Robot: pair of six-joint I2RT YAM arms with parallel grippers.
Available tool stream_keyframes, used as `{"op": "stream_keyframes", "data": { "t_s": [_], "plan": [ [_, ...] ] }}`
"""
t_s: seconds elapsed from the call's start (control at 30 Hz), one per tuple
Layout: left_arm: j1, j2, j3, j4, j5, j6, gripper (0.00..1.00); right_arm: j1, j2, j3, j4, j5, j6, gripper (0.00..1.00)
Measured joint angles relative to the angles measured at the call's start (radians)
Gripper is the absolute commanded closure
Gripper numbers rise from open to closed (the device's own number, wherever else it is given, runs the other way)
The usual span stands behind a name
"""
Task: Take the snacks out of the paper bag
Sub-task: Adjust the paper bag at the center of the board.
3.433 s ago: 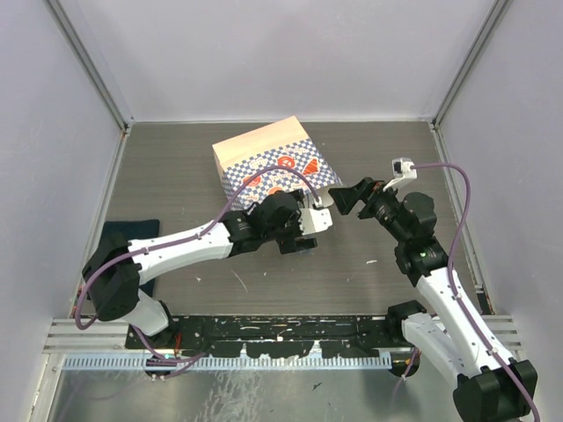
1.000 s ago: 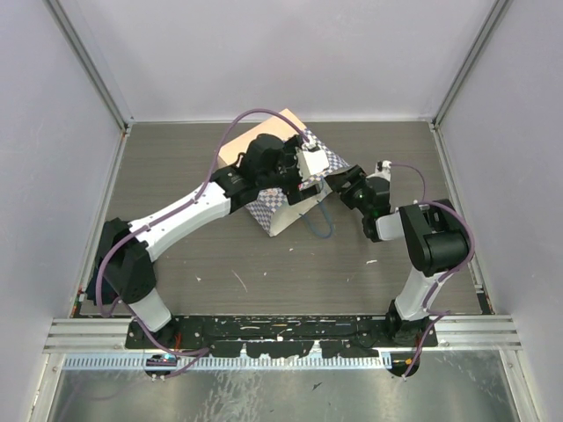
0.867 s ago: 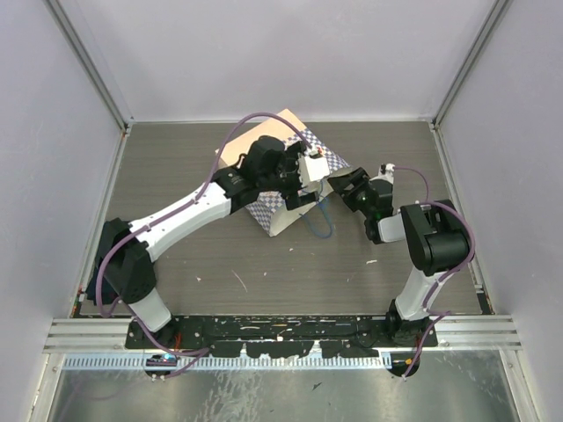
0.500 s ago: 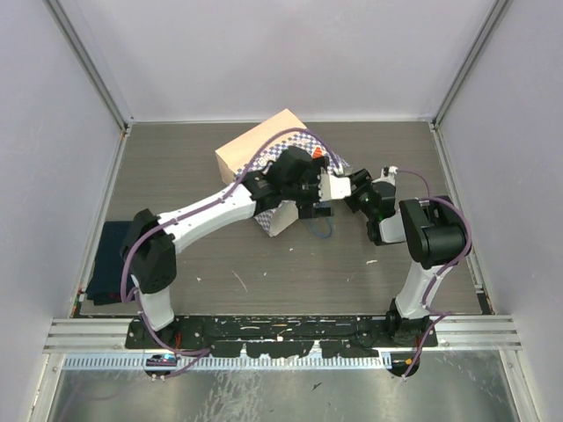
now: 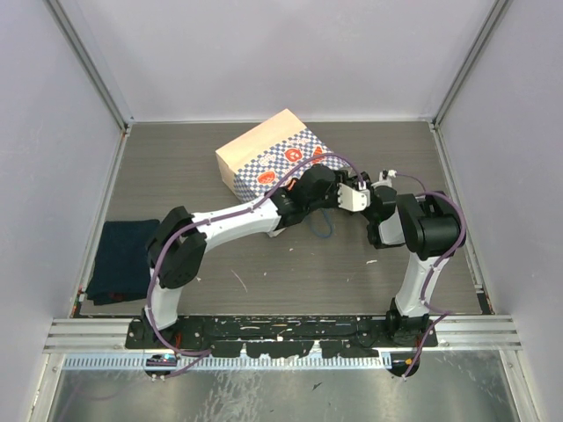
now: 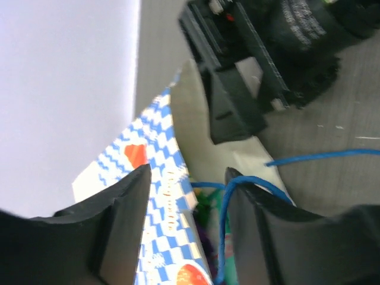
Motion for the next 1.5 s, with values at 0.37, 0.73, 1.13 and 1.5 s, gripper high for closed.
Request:
{"op": "stream_keyframes", "data": {
  "t_s": [0.37, 0.73, 1.13, 1.5],
  "plan": [
    [-0.007, 0.000, 0.002, 0.180, -0.194, -0.067, 1.00, -0.006, -0.007, -0.093, 0.122, -0.013, 0.051, 0.20],
    [0.094, -0.108, 0.058, 0.023, -0.149, -0.384, 1.00, -0.006, -0.056, -0.205, 0.240, 0.020, 0.120, 0.21],
    [0.269, -0.212, 0.164, -0.232, 0.171, -0.623, 1.00, 0.177, -0.474, -0.204, -0.150, 0.274, 0.019, 0.16],
    [0.337, -0.212, 0.172, -0.279, 0.198, -0.743, 1.00, 0.425, -0.571, -0.216, -0.259, 0.551, 0.007, 0.23]
  ]
}}
